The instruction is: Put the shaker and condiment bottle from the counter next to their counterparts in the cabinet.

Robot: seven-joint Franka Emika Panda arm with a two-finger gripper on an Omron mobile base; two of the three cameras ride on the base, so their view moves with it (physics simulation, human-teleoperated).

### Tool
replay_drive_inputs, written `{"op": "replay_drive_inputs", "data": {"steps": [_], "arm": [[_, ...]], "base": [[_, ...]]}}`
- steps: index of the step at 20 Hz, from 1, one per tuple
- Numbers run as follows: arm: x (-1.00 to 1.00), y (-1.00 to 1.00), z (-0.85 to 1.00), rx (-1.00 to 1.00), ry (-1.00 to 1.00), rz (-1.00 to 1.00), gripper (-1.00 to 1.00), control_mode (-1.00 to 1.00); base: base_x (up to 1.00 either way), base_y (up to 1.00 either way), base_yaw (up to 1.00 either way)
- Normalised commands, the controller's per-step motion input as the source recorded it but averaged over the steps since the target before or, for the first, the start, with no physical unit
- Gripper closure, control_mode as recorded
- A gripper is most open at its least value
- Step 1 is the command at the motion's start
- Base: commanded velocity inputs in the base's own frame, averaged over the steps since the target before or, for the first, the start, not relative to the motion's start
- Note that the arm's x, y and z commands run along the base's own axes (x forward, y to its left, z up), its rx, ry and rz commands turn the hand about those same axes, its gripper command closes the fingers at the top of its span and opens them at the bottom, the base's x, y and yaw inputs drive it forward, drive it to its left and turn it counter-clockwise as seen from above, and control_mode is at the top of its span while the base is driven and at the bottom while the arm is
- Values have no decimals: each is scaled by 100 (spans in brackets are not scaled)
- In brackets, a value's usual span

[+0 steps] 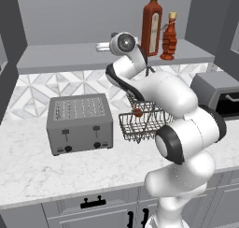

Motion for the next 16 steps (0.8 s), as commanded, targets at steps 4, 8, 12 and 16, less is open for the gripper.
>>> {"op": "replay_drive_inputs", "data": {"steps": [4, 8, 12, 16], "arm": [[9, -5, -12, 0, -1, -4, 100, -100], [6, 0, -17, 0, 0, -2, -100, -100], [-14, 5, -2, 2, 0, 0, -100, -100], [-44, 17, 20, 0, -3, 0, -100, -100]], "base": [[0, 0, 0], [0, 0, 0], [0, 0, 0], [0, 0, 0]]}}
